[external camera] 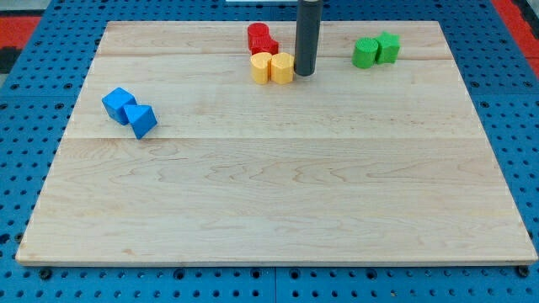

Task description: Move the green circle into the blue blocks

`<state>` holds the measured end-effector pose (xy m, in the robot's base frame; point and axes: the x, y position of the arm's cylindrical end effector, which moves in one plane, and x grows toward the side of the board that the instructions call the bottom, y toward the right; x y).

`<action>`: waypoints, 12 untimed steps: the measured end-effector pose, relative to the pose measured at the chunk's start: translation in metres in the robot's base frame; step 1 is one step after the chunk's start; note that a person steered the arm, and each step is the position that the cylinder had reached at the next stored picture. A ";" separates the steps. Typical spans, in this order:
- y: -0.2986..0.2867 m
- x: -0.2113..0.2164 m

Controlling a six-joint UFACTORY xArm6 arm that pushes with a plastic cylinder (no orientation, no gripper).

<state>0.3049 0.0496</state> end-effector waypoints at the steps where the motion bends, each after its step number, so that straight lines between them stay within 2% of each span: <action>1: 0.054 -0.035; 3: 0.111 -0.101; 4: 0.181 -0.092; 8: 0.101 -0.014; 10: 0.035 -0.004; 12: 0.009 0.023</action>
<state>0.3278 0.0588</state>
